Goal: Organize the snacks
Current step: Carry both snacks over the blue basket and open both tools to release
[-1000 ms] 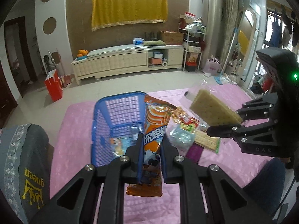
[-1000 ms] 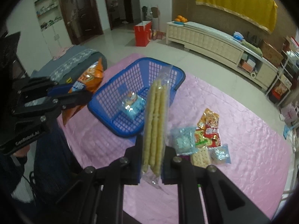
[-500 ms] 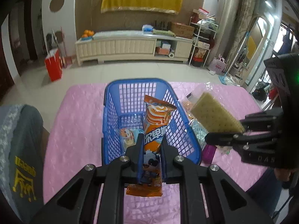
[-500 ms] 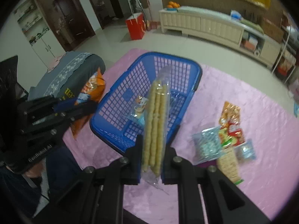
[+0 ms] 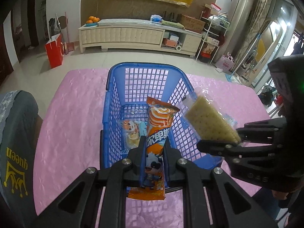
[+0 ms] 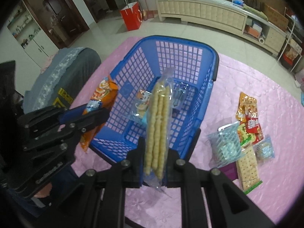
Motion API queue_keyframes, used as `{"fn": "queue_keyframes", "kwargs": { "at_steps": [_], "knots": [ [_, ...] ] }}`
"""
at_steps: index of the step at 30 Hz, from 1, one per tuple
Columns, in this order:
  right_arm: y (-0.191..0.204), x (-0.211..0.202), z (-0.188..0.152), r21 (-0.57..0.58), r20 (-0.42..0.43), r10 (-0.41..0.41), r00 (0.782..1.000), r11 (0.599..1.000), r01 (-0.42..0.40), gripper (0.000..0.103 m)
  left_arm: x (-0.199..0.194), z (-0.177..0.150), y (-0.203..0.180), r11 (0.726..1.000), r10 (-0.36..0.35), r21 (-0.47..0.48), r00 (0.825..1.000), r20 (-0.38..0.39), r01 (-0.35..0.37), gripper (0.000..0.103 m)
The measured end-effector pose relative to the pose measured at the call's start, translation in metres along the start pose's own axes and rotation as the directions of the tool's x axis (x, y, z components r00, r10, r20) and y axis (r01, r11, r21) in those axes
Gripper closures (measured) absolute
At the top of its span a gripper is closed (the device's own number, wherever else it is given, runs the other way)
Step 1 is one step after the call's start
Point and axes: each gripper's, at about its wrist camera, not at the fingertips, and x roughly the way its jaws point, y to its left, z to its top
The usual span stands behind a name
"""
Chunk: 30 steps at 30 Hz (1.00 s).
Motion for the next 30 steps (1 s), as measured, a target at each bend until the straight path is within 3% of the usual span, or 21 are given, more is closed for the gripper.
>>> {"fn": "queue_keyframes", "kwargs": {
  "at_steps": [2,3,4,6,18,30],
  "knots": [
    [0.005,0.001,-0.001,-0.026,0.019,-0.057,0.998,0.998,0.058,0.080,-0.002,-0.002,0.001,1.000,0.006,0.005,1.000,0.001,-0.006,0.089],
    [0.006,0.002,-0.002,-0.041,0.025,-0.066,0.998,0.997,0.067,0.071,-0.004,-0.003,0.001,1.000,0.013,0.005,1.000,0.002,-0.013,0.089],
    [0.006,0.003,-0.003,-0.052,0.026,-0.070,0.997,0.996,0.071,0.051,-0.004,-0.003,0.003,1.000,0.015,0.003,1.000,0.002,-0.015,0.089],
    [0.006,-0.002,-0.005,-0.054,0.059,-0.089,0.994,0.994,0.092,0.034,-0.007,-0.005,0.005,1.000,0.020,-0.001,1.000,0.001,-0.020,0.089],
    [0.000,-0.033,-0.023,-0.072,0.136,-0.165,0.977,0.982,0.176,0.030,-0.016,-0.005,-0.014,0.999,0.023,0.027,1.000,0.001,-0.023,0.089],
    [-0.027,-0.040,-0.032,0.016,0.154,-0.203,0.967,0.979,0.203,0.030,0.002,0.011,-0.042,0.991,0.013,0.136,1.000,0.009,-0.014,0.089]
  ]
}}
